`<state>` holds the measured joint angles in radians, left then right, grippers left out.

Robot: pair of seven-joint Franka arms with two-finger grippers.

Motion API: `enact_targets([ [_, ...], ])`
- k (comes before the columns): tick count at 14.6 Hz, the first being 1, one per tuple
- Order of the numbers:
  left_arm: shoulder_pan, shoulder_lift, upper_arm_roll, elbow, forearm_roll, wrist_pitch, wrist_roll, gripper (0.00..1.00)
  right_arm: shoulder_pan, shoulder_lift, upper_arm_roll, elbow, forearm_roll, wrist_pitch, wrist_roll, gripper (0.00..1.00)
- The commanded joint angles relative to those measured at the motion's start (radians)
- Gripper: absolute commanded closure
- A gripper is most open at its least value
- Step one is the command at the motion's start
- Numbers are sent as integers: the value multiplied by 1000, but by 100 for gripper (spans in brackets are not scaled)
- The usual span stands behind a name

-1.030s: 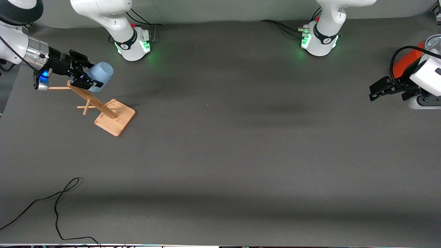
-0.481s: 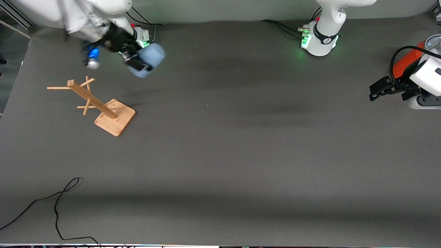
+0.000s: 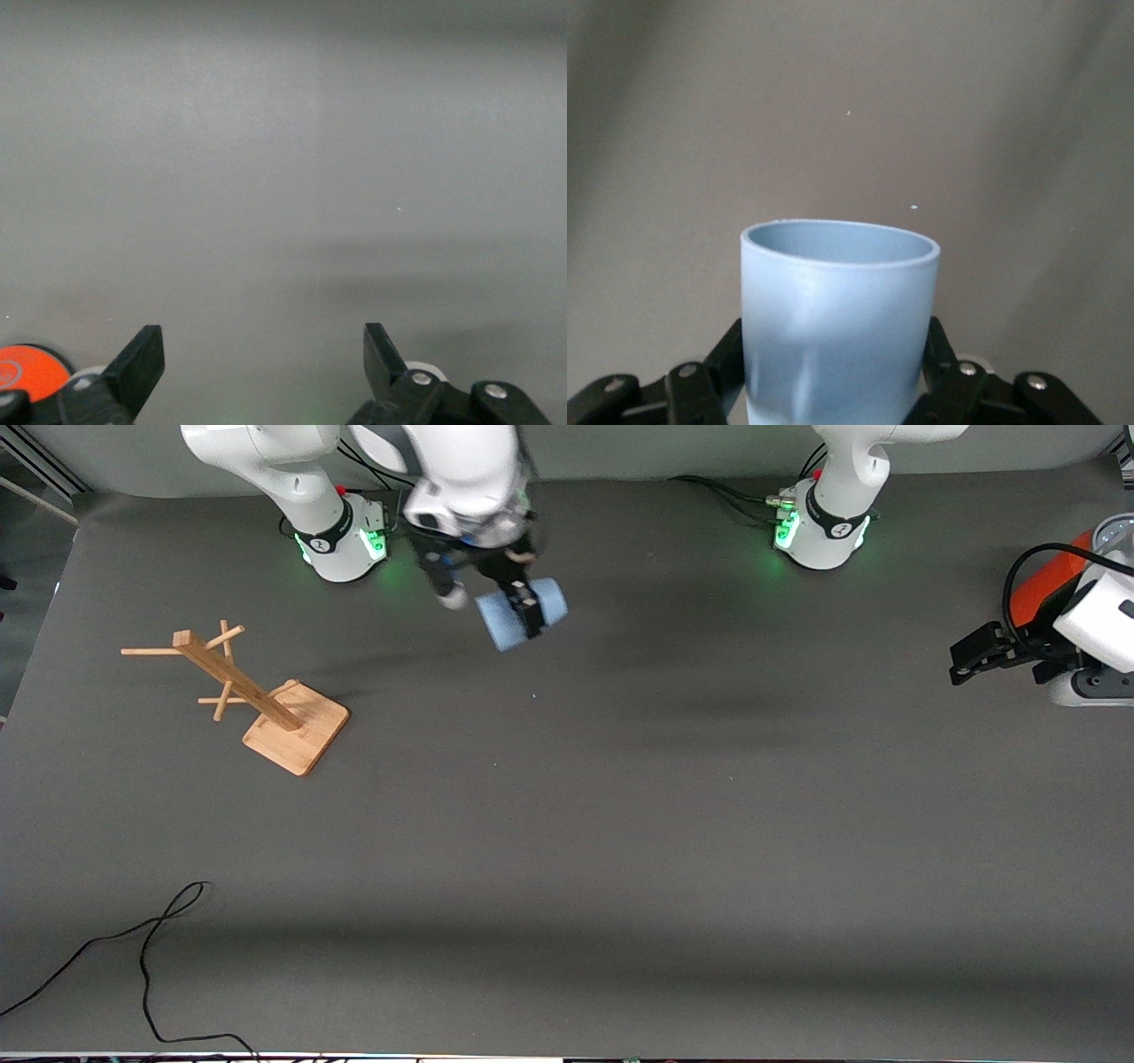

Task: Rotate and upright cup with both arms
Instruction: 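Carry the cup to mid-table and lower it with the right gripper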

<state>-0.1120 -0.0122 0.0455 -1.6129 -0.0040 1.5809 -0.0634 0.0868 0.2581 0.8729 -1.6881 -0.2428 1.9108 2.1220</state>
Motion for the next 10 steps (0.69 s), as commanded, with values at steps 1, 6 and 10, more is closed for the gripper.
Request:
enact_targets([
  [1, -9, -11, 4, 4, 9, -13, -15, 0, 66, 251, 28, 146, -179, -10, 145, 62],
  [6, -9, -11, 4, 4, 9, -15, -13, 0, 152, 415, 28, 142, -332, 42, 301, 62],
  [10, -8, -11, 4, 4, 9, -15, -13, 0, 229, 539, 24, 125, -499, 40, 418, 62],
])
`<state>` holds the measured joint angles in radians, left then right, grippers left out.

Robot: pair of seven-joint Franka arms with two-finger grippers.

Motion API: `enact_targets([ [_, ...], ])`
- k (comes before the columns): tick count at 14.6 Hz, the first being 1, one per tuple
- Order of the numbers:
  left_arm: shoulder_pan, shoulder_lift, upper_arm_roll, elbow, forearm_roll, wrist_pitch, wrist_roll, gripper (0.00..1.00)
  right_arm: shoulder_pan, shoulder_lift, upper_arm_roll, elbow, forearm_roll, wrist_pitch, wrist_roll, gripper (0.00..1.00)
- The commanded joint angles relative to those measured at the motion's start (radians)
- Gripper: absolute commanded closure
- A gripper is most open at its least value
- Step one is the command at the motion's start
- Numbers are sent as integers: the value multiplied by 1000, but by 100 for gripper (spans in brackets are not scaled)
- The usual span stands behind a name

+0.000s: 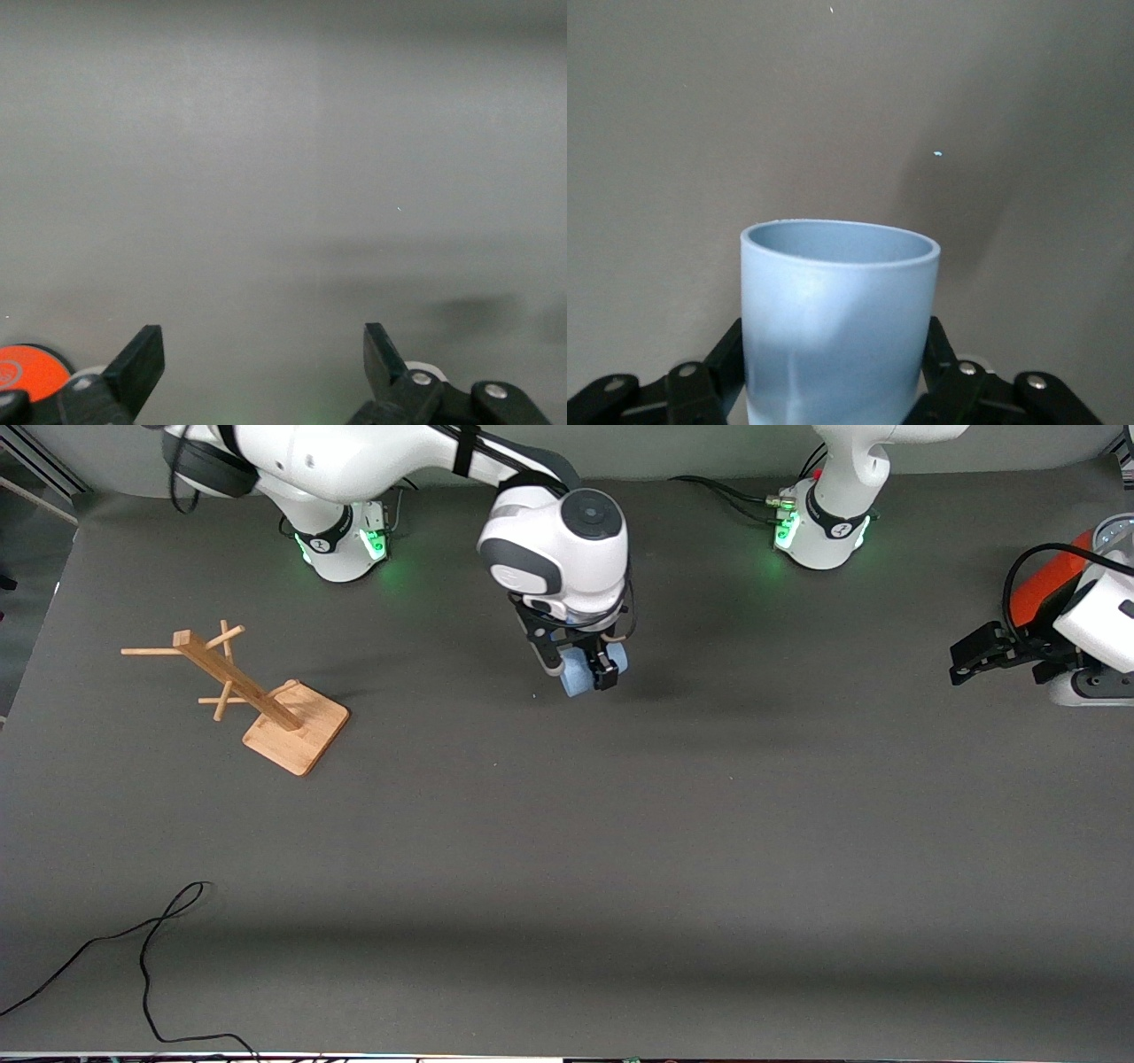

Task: Rotate and upright cup with both arms
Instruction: 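Carry the cup to mid-table and lower it with the right gripper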

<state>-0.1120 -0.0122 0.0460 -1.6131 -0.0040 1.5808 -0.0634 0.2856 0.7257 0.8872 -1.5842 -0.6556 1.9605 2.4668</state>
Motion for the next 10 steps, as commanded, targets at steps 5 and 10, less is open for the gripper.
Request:
enact_targets([
  [5, -8, -11, 3, 2, 9, -15, -13, 0, 76, 204, 6, 1, -274, -8, 167, 57],
  [10, -8, -11, 3, 2, 9, -15, -13, 0, 86, 255, 4, 6, -343, 9, 219, 0],
])
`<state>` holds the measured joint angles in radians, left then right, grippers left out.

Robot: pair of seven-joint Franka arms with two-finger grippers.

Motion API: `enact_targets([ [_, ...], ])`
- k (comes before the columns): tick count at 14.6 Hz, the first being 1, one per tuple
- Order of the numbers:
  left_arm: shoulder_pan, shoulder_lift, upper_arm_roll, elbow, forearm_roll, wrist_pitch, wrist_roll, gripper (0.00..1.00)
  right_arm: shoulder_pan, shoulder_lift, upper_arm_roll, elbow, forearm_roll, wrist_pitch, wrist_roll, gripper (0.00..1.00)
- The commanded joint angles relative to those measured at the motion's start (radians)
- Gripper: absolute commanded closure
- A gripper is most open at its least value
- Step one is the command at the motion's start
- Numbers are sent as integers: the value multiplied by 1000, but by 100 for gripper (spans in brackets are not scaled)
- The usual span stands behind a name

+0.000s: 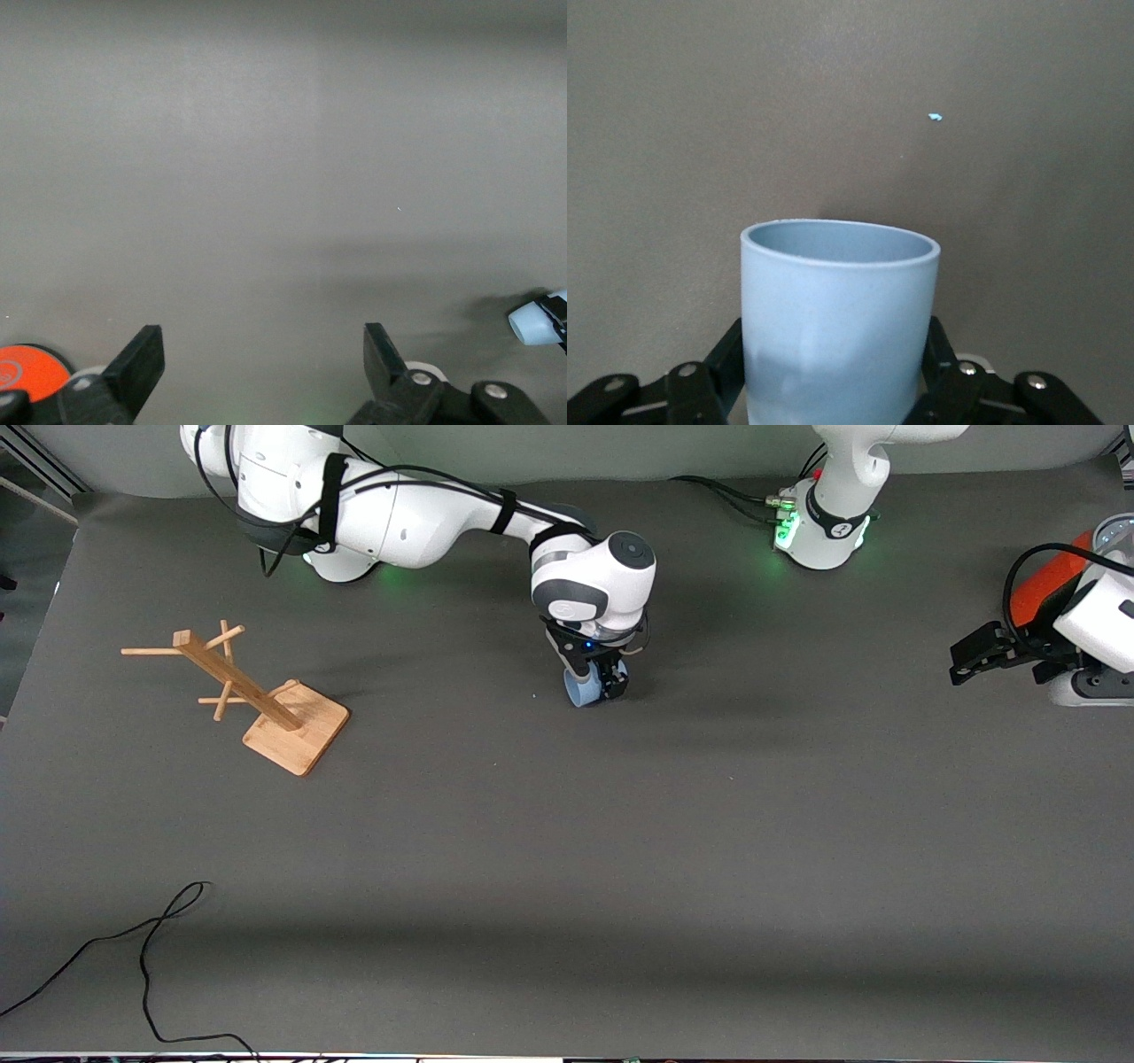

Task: Rotate and upright cup with both arms
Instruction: 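Carry the cup to mid-table and lower it with the right gripper, then open the right gripper, leaving the cup on its side, and lift away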

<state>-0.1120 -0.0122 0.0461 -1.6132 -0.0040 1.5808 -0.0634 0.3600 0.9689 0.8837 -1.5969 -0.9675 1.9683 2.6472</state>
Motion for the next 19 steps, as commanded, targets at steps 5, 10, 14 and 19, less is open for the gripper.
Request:
enact_targets([
  [5, -9, -8, 3, 4, 9, -10, -15, 0, 10, 7, 14, 43, -28, -12, 20, 0],
  [10, -9, -6, 3, 4, 2, -10, -16, 0, -64, -29, 162, 98, 71, -146, -116, 0],
  [14, -11, -6, 3, 3, -2, -16, -24, 0, -117, -192, 198, 196, 333, -291, -356, 0],
  [19, -18, -11, -32, -4, -5, -34, -183, 0, -265, -461, 109, 265, 628, -417, -779, 0],
])
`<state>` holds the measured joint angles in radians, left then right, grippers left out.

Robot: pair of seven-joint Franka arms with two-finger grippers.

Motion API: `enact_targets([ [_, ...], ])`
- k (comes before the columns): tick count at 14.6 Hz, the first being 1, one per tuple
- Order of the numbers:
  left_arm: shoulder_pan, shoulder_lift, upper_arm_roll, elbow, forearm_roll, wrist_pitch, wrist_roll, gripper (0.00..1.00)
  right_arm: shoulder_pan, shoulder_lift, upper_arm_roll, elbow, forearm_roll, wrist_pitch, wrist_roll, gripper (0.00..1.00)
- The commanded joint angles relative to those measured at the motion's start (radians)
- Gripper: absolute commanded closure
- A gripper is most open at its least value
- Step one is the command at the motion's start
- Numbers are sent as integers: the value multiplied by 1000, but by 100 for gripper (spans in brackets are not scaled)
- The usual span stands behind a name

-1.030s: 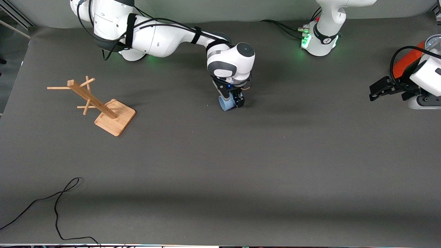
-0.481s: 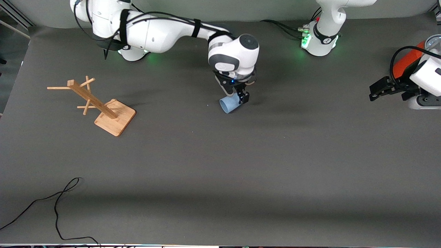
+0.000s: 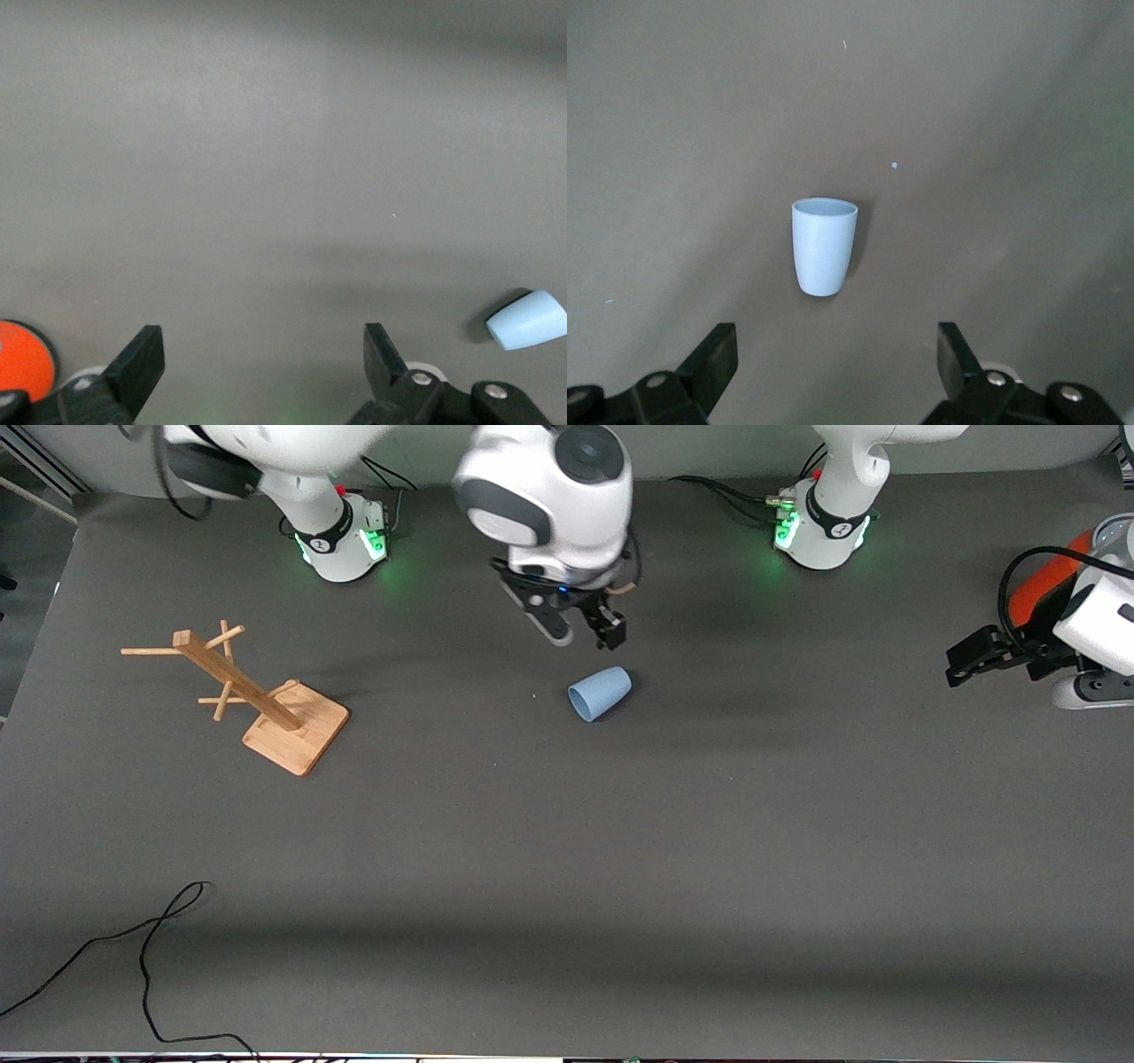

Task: Rotate and upright cup with both arms
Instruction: 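Open the right gripper, leaving the cup on its side, and lift away, then move the right gripper back to the stand while the left gripper reaches the cup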

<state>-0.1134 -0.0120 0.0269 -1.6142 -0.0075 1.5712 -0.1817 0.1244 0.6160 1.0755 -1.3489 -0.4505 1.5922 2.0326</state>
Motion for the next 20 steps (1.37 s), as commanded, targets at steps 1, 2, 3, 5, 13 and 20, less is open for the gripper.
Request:
enact_targets([
  [1, -17, -11, -31, -3, -3, -34, -91, 0, -23, -155, -160, 43, 181, -55, -245, 0],
  [2, -17, -11, -48, -6, -3, -37, -125, 0, -22, -191, -222, 42, 256, -51, -294, 0],
  [3, -17, -11, -70, -7, -3, -37, -162, 0, -17, -208, -250, 36, 300, -37, -308, 0],
  [5, -20, -3, -103, -7, -3, -34, -258, 0, 4, -212, -256, -43, 294, 33, -299, 0],
  [13, -25, 40, -235, -3, 1, -22, -481, 0, -5, -298, -440, -128, 263, 83, -613, 0],
  [20, -98, 78, -240, 5, 17, -10, -597, 0, 0, -550, -850, -131, 489, -66, -1288, 0],
])
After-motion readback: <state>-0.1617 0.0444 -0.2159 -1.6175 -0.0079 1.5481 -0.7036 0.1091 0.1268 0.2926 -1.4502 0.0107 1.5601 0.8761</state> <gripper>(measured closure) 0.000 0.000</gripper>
